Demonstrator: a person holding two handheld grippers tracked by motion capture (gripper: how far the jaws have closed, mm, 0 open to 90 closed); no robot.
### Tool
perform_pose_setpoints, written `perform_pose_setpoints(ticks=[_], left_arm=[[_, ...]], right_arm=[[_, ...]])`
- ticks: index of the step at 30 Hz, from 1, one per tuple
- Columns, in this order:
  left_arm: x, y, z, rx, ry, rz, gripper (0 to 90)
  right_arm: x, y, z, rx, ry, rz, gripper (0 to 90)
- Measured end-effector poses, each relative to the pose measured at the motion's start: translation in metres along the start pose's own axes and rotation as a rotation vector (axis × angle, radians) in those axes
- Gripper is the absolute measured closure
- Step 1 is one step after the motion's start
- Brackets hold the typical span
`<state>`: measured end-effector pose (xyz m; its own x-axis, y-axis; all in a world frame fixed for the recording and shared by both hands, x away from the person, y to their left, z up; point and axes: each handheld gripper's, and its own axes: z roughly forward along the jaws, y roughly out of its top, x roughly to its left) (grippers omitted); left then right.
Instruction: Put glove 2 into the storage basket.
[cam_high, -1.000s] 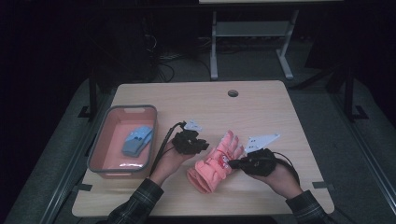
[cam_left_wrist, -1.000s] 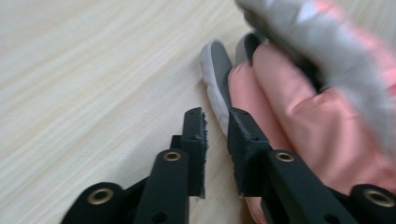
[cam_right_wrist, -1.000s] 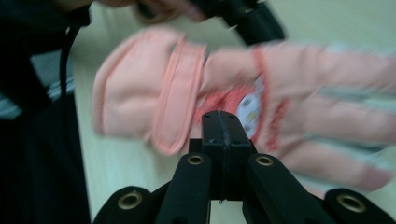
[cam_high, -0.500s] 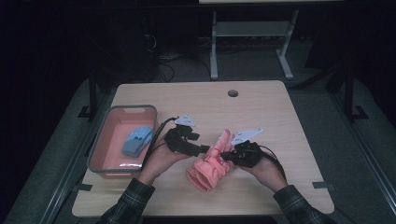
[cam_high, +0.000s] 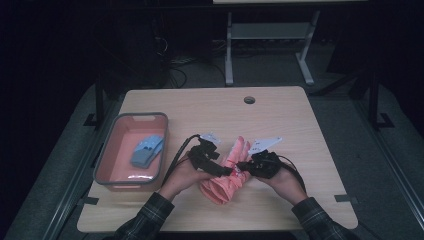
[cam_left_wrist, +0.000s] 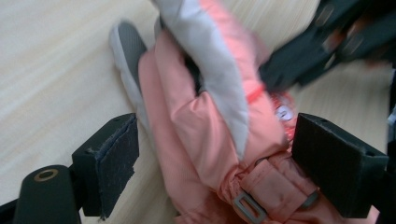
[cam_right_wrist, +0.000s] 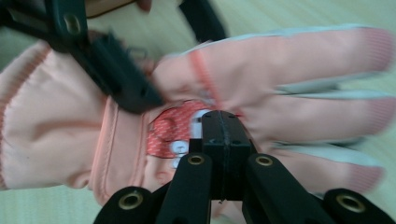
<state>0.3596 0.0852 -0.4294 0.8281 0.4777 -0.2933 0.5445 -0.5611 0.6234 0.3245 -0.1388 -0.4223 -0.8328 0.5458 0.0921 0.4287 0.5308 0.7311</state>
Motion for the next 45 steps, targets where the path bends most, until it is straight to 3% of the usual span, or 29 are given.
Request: perform_pose_setpoints(ticks=[2, 7, 11, 12, 16, 21, 28, 30, 34, 38, 39, 40, 41, 43, 45], left_arm=[[0.005, -0.001, 0.005, 0.006, -0.018, -0.025, 13.0], [0.011, -0.003, 0.018, 0.045, -0.044, -0.046, 13.0], [0.018, -0.005, 0.029, 0.070, -0.103, -0.088, 13.0], [0.017, -0.005, 0.030, 0.064, -0.101, -0.067, 13.3], [0.013, -0.001, 0.034, 0.079, -0.101, -0.056, 15.3], [0.014, 0.000, 0.033, 0.097, -0.125, -0.068, 27.0], [0.018, 0.004, 0.032, 0.135, -0.133, -0.118, 49.3], [0.017, 0.004, 0.030, 0.129, -0.134, -0.110, 55.2], [0.015, 0.006, 0.026, 0.110, -0.120, -0.095, 60.6], [0.011, 0.010, 0.016, 0.097, -0.096, -0.063, 62.2], [0.009, 0.012, 0.012, 0.088, -0.082, -0.067, 62.6], [0.009, 0.012, 0.012, 0.088, -0.082, -0.067, 62.9], [0.009, 0.014, 0.009, 0.080, -0.089, -0.065, 62.9], [0.010, 0.016, 0.002, 0.060, -0.088, -0.065, 63.2], [0.011, 0.018, -0.006, 0.049, -0.089, -0.066, 63.4]], right_arm=[[-0.003, -0.001, -0.001, 0.004, -0.008, 0.015, 90.0], [-0.003, -0.006, 0.011, 0.046, -0.022, -0.001, 90.0], [-0.005, -0.008, 0.016, 0.058, -0.009, 0.005, 90.0], [-0.005, -0.009, 0.017, 0.062, -0.007, 0.001, 90.0], [-0.004, -0.010, 0.019, 0.064, -0.013, -0.005, 90.0], [-0.003, -0.011, 0.021, 0.059, -0.018, -0.010, 90.0], [-0.003, -0.010, 0.024, 0.060, -0.023, -0.016, 90.0], [-0.003, -0.010, 0.022, 0.051, -0.021, -0.016, 89.9], [-0.005, -0.011, 0.006, 0.004, 0.020, 0.001, 67.5], [-0.012, -0.023, -0.023, -0.091, -0.039, 0.043, 55.3], [-0.023, -0.034, -0.034, -0.129, -0.085, 0.090, 48.8], [-0.023, -0.034, -0.034, -0.129, -0.085, 0.090, 48.8], [-0.037, -0.045, -0.038, -0.137, -0.141, 0.139, 42.8], [-0.041, -0.048, -0.038, -0.137, -0.156, 0.155, 40.6], [-0.051, -0.056, -0.034, -0.116, -0.208, 0.182, 37.3]])
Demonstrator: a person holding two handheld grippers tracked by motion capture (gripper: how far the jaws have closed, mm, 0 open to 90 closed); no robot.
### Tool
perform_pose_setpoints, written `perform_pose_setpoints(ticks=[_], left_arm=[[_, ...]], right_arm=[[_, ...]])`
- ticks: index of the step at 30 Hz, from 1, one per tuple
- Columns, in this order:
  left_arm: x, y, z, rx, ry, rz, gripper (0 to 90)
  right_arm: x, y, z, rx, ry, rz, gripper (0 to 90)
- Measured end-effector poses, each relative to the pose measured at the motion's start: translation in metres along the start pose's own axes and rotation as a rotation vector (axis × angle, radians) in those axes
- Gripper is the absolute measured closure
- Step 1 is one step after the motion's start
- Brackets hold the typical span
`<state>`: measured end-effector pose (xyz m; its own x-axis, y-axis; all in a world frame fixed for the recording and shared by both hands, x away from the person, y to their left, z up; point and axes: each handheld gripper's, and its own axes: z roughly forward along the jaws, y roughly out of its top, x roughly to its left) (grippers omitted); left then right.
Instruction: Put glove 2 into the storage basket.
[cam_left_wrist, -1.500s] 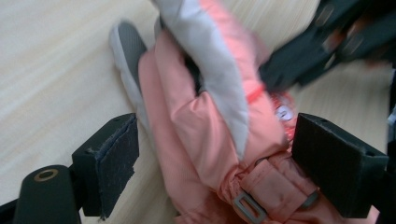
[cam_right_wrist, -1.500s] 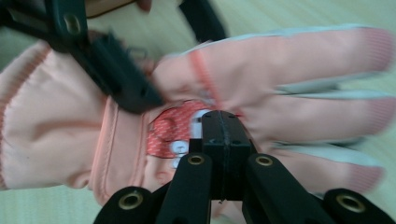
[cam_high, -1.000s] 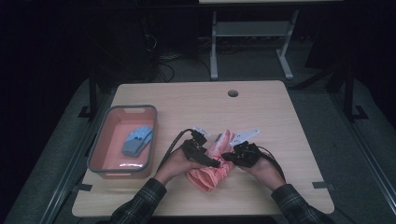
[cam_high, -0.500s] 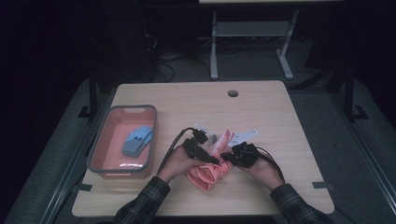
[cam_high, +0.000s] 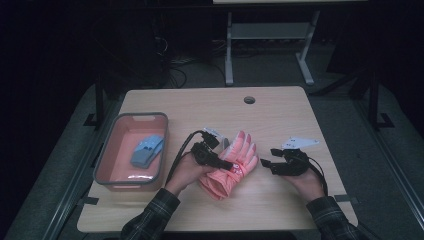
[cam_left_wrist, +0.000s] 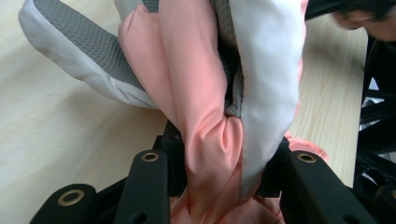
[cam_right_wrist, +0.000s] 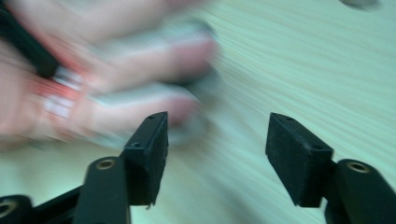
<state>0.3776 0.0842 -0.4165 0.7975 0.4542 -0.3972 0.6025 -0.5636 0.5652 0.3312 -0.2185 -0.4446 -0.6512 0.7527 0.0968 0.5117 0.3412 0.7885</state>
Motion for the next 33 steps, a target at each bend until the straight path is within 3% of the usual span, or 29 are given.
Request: perform_pose_setpoints(ticks=[1, 4, 10, 19, 25, 33], left_arm=[[0.000, 0.001, -0.005, -0.006, 0.004, 0.000, 63.4], [0.001, 0.003, -0.020, -0.044, 0.007, -0.009, 63.4], [0.003, 0.007, -0.056, -0.099, 0.045, -0.010, 63.2], [0.012, 0.003, -0.106, -0.139, 0.113, -0.038, 62.6], [0.018, -0.002, -0.134, -0.155, 0.157, -0.054, 62.5], [0.031, -0.021, -0.183, -0.200, 0.232, -0.117, 62.2]], right_arm=[[-0.002, -0.002, 0.003, 0.013, -0.013, 0.015, 35.0], [-0.003, -0.005, 0.014, 0.044, -0.056, -0.001, 30.4], [-0.006, -0.009, 0.026, 0.059, -0.080, 0.006, 25.8], [-0.007, -0.015, 0.039, 0.105, -0.084, 0.000, 19.1], [-0.008, -0.015, 0.040, 0.093, -0.084, -0.003, 17.9], [-0.008, -0.015, 0.040, 0.093, -0.084, -0.003, 17.9]])
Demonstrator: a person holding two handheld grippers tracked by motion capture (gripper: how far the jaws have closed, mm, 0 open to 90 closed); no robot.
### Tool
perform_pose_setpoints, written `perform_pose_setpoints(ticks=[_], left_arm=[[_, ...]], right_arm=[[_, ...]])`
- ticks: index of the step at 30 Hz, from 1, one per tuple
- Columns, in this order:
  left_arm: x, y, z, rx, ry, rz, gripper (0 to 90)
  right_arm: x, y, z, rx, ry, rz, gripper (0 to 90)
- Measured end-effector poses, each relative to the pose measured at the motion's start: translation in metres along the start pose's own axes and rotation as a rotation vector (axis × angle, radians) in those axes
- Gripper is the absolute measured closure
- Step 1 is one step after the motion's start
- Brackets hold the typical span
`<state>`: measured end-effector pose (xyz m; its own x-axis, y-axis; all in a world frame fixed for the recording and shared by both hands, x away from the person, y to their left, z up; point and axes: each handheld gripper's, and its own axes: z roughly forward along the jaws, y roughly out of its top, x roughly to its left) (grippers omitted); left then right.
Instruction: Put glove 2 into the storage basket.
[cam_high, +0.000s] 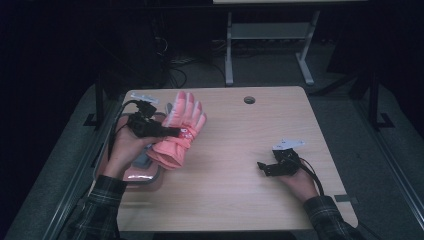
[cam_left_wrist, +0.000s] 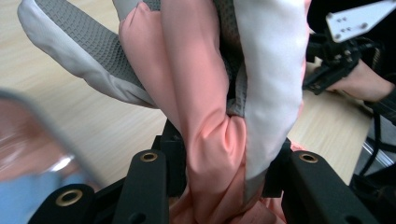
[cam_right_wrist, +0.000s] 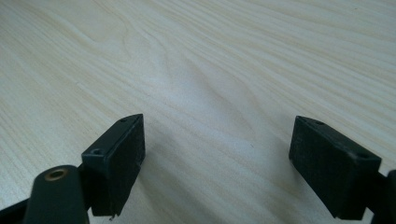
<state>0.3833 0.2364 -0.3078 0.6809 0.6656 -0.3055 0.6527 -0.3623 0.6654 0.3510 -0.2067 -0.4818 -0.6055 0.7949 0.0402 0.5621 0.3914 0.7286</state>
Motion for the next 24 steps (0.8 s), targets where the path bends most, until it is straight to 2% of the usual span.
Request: perform_pose_setpoints(ticks=[8, 13, 17, 23, 24], left_arm=[[0.034, -0.020, -0.039, -0.030, 0.059, -0.085, 62.0], [0.057, -0.037, -0.052, -0.026, 0.100, -0.152, 61.7], [0.076, -0.053, -0.050, -0.005, 0.109, -0.216, 61.2], [0.093, -0.071, -0.031, 0.050, 0.109, -0.265, 59.3], [0.097, -0.075, -0.025, 0.060, 0.099, -0.281, 59.0]], right_arm=[[0.000, 0.000, 0.000, 0.000, -0.001, 0.001, 17.9], [0.000, 0.000, 0.000, 0.000, -0.003, 0.002, 17.9], [0.000, 0.000, 0.000, 0.000, -0.003, 0.003, 17.9], [0.000, 0.000, 0.000, 0.000, -0.003, 0.002, 17.9], [0.000, 0.000, 0.000, 0.000, -0.003, 0.003, 18.0]])
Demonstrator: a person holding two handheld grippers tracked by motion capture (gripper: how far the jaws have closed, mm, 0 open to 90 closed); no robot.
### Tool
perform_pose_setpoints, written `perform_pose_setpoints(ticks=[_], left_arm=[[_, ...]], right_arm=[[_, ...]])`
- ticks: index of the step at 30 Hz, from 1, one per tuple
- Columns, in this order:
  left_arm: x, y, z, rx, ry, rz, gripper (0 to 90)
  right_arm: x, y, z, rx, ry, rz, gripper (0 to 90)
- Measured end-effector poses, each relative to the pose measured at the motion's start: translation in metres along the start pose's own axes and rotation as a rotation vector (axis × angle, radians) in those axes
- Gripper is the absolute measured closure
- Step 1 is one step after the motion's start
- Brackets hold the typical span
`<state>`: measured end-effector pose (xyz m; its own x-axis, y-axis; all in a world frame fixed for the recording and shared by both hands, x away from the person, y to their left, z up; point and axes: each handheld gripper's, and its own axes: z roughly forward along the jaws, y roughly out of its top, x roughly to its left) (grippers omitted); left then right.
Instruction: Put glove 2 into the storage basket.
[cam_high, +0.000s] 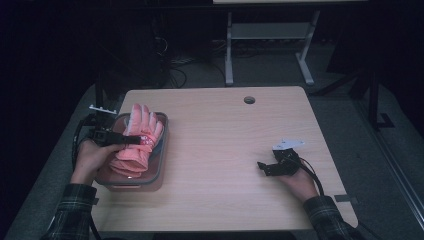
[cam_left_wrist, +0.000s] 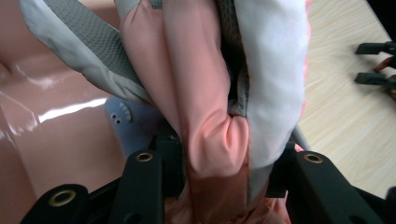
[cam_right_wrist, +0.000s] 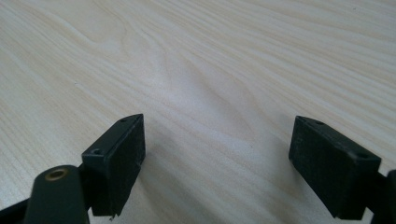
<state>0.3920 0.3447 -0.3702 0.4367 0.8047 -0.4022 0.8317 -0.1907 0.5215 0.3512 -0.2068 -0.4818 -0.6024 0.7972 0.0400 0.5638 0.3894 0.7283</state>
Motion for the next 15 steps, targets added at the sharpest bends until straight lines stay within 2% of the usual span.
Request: perform_pose_setpoints(ticks=[5, 10, 15], left_arm=[[0.009, -0.006, 0.014, 0.007, -0.027, -0.036, 55.9], [0.016, -0.011, 0.019, -0.003, -0.048, -0.074, 52.9], [0.022, -0.013, 0.022, -0.005, -0.052, -0.091, 48.4]], right_arm=[[0.000, 0.000, 0.000, 0.000, 0.000, 0.000, 17.9], [0.000, 0.000, 0.000, 0.000, 0.000, 0.000, 17.9], [0.000, 0.000, 0.000, 0.000, 0.000, 0.000, 17.9]])
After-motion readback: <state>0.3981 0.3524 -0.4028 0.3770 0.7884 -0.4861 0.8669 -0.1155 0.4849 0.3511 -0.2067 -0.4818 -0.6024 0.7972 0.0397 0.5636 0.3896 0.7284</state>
